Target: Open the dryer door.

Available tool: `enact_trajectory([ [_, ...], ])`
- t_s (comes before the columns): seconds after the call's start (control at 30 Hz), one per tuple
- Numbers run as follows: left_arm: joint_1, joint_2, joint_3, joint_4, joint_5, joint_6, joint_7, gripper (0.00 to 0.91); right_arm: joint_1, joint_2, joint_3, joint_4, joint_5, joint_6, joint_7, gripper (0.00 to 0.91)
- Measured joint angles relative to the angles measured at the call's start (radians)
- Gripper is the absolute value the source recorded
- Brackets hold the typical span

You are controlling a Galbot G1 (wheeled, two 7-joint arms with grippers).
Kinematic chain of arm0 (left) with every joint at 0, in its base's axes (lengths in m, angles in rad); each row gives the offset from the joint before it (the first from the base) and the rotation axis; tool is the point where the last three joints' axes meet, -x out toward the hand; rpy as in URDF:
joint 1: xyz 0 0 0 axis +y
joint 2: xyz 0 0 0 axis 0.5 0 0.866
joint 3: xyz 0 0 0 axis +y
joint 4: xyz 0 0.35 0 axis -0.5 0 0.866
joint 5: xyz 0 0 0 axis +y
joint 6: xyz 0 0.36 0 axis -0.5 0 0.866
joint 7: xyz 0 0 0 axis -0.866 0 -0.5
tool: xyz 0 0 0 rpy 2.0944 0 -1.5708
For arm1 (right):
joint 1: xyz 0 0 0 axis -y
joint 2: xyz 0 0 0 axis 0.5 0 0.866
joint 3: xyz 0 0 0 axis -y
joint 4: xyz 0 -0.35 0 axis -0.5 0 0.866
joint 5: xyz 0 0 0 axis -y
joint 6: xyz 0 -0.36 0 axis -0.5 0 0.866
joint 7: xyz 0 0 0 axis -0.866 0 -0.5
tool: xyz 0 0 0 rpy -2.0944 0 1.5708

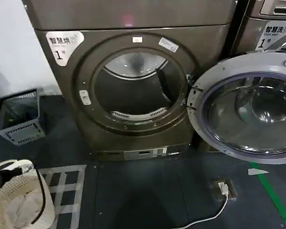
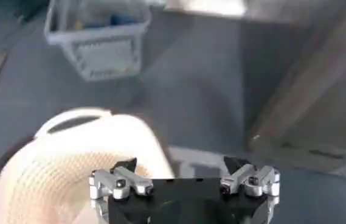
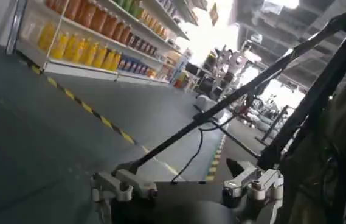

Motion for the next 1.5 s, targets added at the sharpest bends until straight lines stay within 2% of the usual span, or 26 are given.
enact_trajectory([
  [0.23,0.008,0.068,0.032,0.056,-0.238,-0.001,-0.181,0.907,0.004,0.000,0.004,-0.001,-0.005,-0.002,0.001,0.907],
  [0.4,0.007,0.077,0.034,0.061,-0.345,-0.001,-0.240,0.907,0.008,0.002,0.004,0.007,0.004,-0.006,0.002,0.907],
  [0.67,-0.005,0.079,0.048,0.069,-0.403,-0.001,-0.255,0.907,0.009,0.005,0.006,0.010,0.004,-0.013,0.013,0.907],
  [1.5,0.009,0.051,0.039,0.064,-0.434,-0.001,-0.261,0.907,0.014,0.014,0.023,-0.018,-0.005,-0.009,0.014,0.907],
])
